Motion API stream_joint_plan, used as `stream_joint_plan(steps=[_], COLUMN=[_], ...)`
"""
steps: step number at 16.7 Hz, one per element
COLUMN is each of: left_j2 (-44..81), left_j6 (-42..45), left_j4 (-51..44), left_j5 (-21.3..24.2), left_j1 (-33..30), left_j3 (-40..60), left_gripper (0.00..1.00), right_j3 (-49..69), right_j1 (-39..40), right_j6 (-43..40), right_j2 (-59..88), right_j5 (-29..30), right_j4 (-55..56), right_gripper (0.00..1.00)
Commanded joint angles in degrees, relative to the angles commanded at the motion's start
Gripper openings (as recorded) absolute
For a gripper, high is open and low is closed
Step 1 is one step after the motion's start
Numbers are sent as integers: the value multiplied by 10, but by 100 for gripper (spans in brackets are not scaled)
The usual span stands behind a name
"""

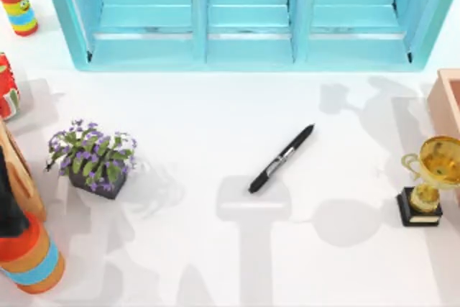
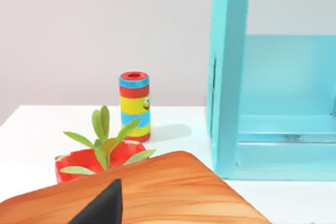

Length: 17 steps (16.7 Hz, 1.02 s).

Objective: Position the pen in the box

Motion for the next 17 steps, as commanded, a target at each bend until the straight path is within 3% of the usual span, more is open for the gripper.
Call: stream_joint_plan(steps=[10,17], left_j2=[0,0], left_j6=[0,0], left_j4=[0,0], left_j5=[0,0], left_j1=[0,0], left_j3=[0,0], left_gripper=[100,100], right_j3=[264,324], right_j1=[72,87], right_j6=[170,209], right_j2=[481,626], right_j5=[25,35], right_j4=[-189,-239], right_gripper=[100,100])
